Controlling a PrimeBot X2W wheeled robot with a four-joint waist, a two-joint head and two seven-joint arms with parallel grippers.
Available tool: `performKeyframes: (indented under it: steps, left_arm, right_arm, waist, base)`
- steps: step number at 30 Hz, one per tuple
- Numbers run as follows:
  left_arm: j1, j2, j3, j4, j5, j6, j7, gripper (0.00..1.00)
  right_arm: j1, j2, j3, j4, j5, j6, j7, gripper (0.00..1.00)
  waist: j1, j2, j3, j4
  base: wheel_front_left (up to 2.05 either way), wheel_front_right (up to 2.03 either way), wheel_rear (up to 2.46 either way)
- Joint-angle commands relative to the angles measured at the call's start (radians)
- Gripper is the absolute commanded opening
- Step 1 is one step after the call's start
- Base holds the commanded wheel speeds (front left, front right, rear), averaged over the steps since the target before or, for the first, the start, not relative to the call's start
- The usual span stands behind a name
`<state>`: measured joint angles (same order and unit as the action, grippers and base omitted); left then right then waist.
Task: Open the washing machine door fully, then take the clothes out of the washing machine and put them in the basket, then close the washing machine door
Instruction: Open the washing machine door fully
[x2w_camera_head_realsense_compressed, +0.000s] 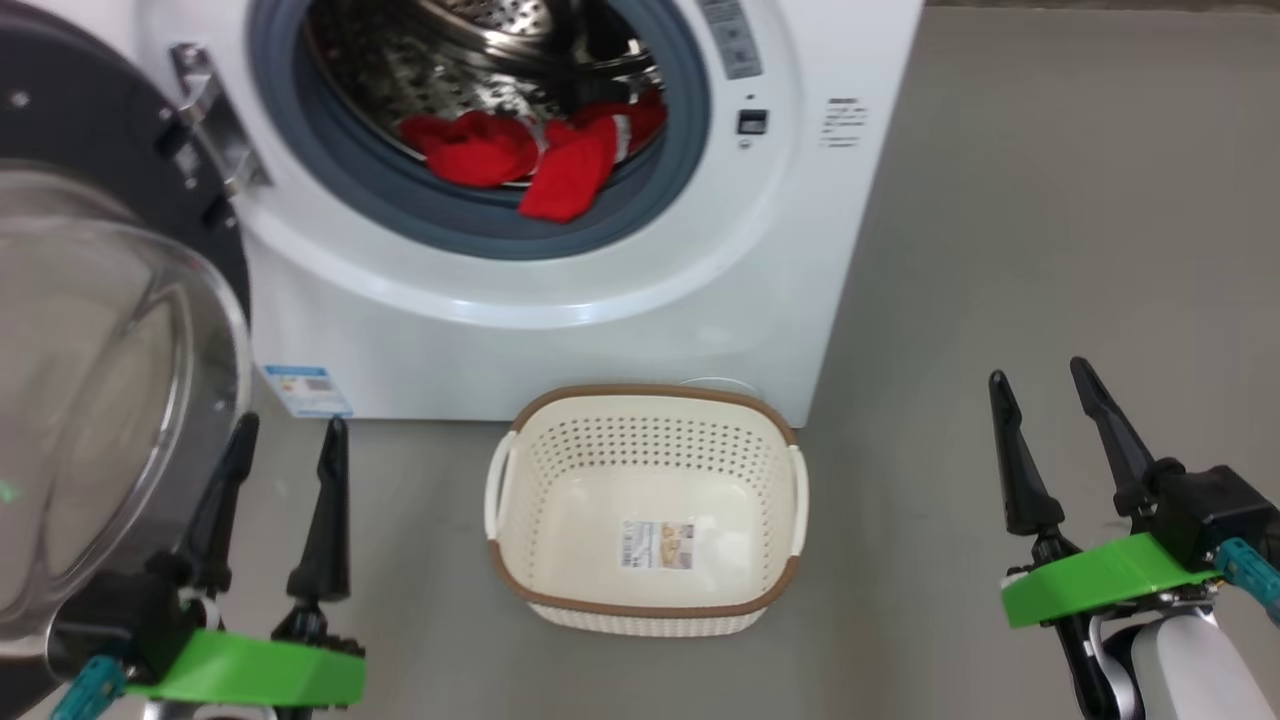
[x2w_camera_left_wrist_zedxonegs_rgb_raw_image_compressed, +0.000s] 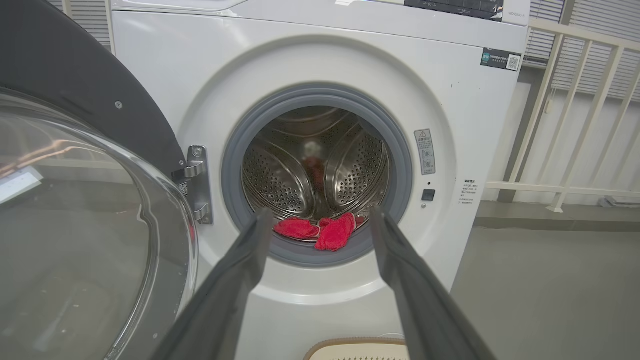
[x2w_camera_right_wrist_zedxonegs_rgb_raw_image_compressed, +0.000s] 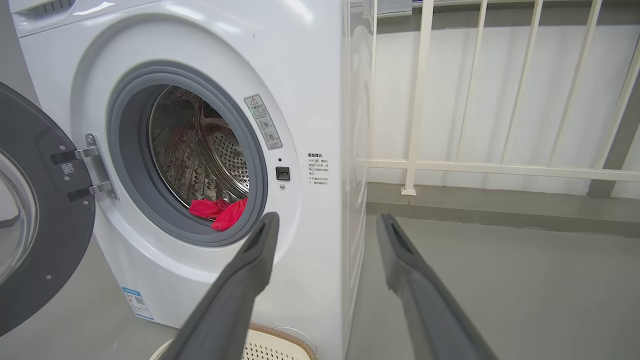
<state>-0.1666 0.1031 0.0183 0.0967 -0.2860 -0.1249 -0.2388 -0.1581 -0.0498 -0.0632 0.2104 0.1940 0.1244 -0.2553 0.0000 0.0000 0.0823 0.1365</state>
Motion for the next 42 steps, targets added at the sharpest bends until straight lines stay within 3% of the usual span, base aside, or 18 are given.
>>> performKeyframes:
  steps: [1,18,42]
  left_arm:
    - [0.011,0.033,0.028,-0.044,-0.018,-0.005,-0.002,1.00]
    - [0.167,0.074,0.045,-0.086,-0.019,0.029,-0.012,1.00]
    - [0.220,0.074,0.045,-0.070,-0.023,0.059,-0.015,1.00]
  right_arm:
    - [0.007,0.000,0.021,-0.032,0.017,0.006,-0.006,1.00]
    - [0.076,0.000,0.071,-0.074,0.014,0.006,-0.006,1.00]
    - [0.114,0.000,0.062,-0.078,-0.004,0.006,-0.006,1.00]
  waist:
    - [0.0000,0.0000,-0.029,-0.060]
    - [0.0000,0.0000,-0.076,-0.173]
    - [0.0000,0.0000,-0.106,-0.186]
  base:
    - [0.00,0.00,0.00]
    - [0.00,0.00,0.00]
    - [0.00,0.00,0.00]
